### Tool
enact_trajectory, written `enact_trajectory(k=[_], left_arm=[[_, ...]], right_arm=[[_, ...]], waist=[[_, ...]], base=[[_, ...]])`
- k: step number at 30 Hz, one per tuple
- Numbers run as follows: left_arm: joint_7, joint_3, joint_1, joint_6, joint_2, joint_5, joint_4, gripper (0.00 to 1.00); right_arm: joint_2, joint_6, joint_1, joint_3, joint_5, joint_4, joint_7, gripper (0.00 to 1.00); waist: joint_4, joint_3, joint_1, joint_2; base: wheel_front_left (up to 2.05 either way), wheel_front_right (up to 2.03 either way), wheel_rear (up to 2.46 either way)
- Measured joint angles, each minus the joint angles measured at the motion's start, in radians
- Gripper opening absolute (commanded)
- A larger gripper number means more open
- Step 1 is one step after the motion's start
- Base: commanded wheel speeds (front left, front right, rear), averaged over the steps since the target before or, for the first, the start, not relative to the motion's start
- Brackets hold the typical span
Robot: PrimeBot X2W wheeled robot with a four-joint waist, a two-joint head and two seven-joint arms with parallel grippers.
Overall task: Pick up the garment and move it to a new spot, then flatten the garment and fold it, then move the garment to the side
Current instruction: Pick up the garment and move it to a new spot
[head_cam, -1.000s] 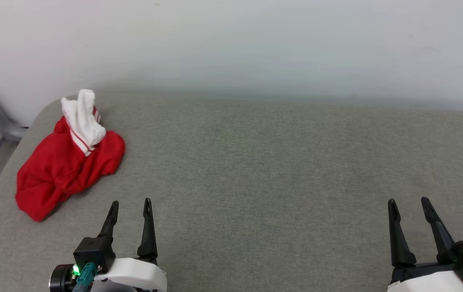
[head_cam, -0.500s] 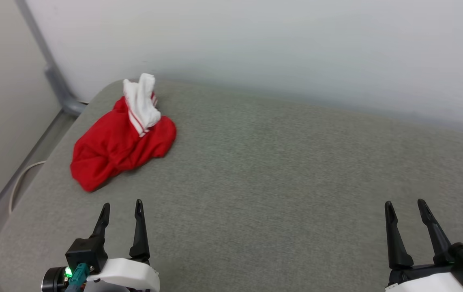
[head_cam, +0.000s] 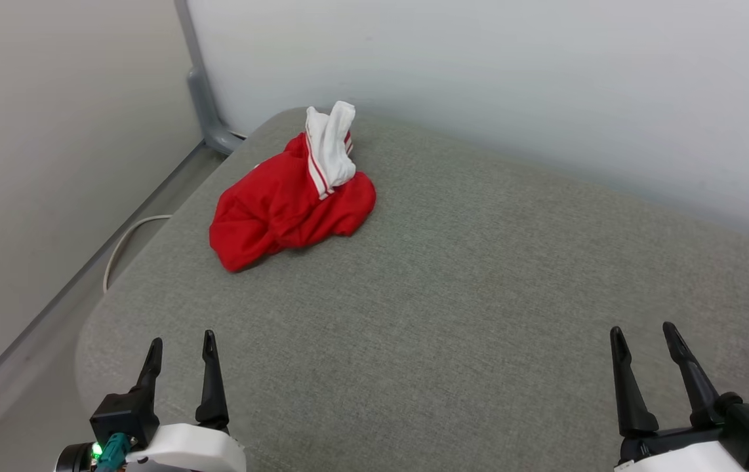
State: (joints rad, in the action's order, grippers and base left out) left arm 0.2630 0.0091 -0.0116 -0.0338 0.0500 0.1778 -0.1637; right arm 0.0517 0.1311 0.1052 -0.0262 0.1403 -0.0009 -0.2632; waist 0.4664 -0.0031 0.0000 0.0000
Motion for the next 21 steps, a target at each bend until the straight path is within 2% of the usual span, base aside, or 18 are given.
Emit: enact_trajectory(k=[5,12,13,15,21], left_arm=[[0.000,0.001,0.000,0.000,0.000,0.000,-0.001,1.00],[0.000,0.009,0.004,0.010,0.000,0.008,-0.009,1.00],[0.000,0.029,0.044,0.037,0.000,0.004,-0.020,1.00],[0.000,0.041,0.079,0.059,0.000,0.013,-0.032,1.00],[0.000,0.099,0.229,0.104,0.019,0.002,-0.074,1.00]], right_arm=[[0.000,0.000,-0.001,0.001,0.000,0.000,0.000,1.00],[0.000,0.000,-0.001,0.004,-0.003,0.000,0.000,1.00],[0.000,0.000,-0.002,0.007,-0.011,-0.002,0.000,1.00],[0.000,0.000,-0.005,0.009,-0.020,-0.007,0.000,1.00],[0.000,0.000,-0.037,0.010,-0.056,-0.028,0.000,1.00]], waist=[[0.015,0.001,0.0000,0.0000],[0.001,0.002,0.0000,0.0000],[-0.012,0.010,0.0000,0.0000],[-0.024,0.018,0.0000,0.0000],[-0.071,0.069,0.0000,0.0000]], base=[[0.00,0.00,0.00],[0.00,0.00,0.00],[0.00,0.00,0.00],[0.00,0.00,0.00],[0.00,0.00,0.00]])
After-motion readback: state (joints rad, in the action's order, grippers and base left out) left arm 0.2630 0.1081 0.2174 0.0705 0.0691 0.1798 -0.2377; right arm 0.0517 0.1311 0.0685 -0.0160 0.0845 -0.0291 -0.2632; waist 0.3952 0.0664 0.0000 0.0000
